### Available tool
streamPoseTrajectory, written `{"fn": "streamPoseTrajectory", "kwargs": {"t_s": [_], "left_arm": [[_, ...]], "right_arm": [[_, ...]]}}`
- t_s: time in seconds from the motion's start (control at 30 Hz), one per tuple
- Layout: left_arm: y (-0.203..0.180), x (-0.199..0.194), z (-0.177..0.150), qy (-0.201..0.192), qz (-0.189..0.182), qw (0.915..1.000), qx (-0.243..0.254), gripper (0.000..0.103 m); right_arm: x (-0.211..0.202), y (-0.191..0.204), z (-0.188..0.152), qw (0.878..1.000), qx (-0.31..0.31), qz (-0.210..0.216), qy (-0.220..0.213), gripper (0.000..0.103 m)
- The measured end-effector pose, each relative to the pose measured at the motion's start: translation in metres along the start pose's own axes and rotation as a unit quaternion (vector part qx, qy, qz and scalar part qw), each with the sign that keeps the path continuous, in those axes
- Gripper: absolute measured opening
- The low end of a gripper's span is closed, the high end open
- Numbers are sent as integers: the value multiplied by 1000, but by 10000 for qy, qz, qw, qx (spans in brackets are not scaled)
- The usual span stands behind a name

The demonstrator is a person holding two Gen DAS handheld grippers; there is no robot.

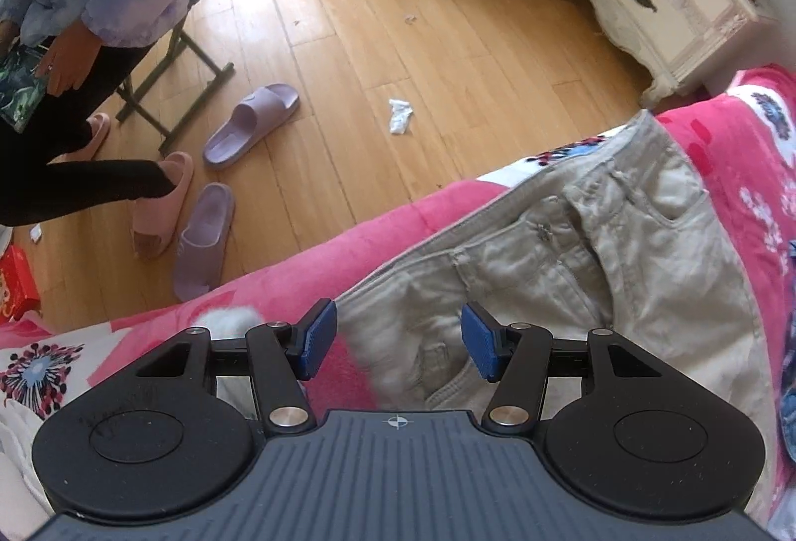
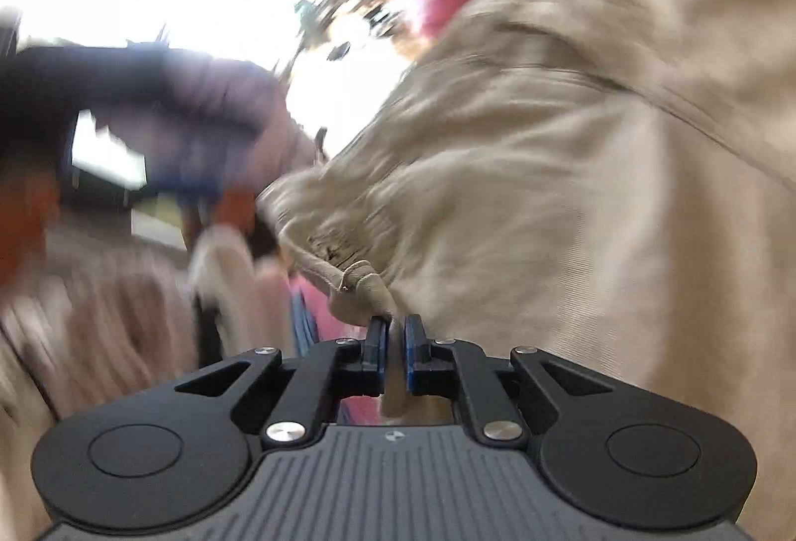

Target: Fold clothes

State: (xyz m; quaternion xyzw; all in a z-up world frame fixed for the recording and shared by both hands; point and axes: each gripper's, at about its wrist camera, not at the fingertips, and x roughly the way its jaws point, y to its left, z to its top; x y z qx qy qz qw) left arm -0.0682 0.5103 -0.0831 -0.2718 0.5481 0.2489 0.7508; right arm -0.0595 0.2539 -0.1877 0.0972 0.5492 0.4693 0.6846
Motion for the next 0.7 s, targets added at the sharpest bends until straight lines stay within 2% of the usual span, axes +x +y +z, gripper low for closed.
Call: {"fn": "streamPoseTrajectory", "kwargs": {"t_s": [0.23, 0.47, 0.7], "left_arm": [[-11, 3, -26, 331, -687, 9971, -47, 56], [-27, 25, -44, 464, -314, 9982, 203, 60], [-44, 48, -62, 585, 114, 9972, 454, 60]], "right_arm": [[-12, -27, 3, 9932, 1071, 390, -226, 8], [-25, -52, 6, 9746, 2063, 754, -438, 8], [-21, -41, 6, 9766, 1952, 735, -531, 8]]}}
